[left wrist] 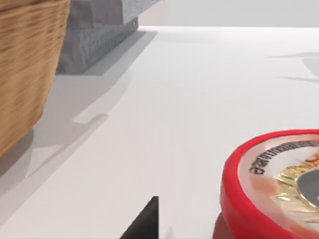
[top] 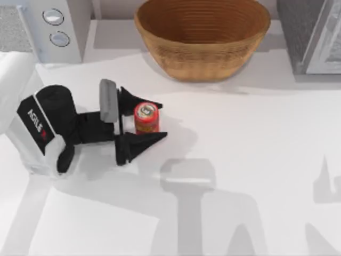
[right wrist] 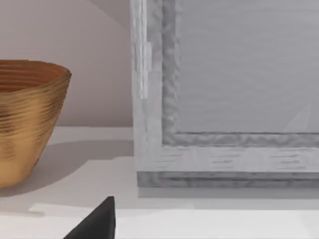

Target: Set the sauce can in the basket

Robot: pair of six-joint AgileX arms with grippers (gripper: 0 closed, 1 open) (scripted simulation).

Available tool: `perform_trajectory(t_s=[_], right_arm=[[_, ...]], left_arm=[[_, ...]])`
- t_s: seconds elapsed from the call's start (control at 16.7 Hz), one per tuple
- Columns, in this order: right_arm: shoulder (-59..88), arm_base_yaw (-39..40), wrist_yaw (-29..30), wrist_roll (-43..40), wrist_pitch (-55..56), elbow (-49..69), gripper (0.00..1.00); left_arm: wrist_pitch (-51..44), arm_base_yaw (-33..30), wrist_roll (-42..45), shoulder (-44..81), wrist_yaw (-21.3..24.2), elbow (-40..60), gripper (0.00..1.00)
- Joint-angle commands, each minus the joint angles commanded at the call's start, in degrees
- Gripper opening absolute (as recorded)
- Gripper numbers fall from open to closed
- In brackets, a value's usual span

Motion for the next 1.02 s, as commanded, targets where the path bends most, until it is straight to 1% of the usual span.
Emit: perform_trajectory(t_s=[0.42,0.48,1.02], right_arm=[[0.0,0.0,0.0,0.0,0.0,0.0,1.0],[0.0,0.0,0.0,0.0,0.0,0.0,1.0],[0.0,0.0,0.0,0.0,0.0,0.0,1.0]], left_arm=[[0.0,0.0,0.0,0.0,0.0,0.0,0.02],[0.0,0.0,0.0,0.0,0.0,0.0,0.0],[-0.17,0.19,0.12,-0.21,0.12,-0.19,0.0]])
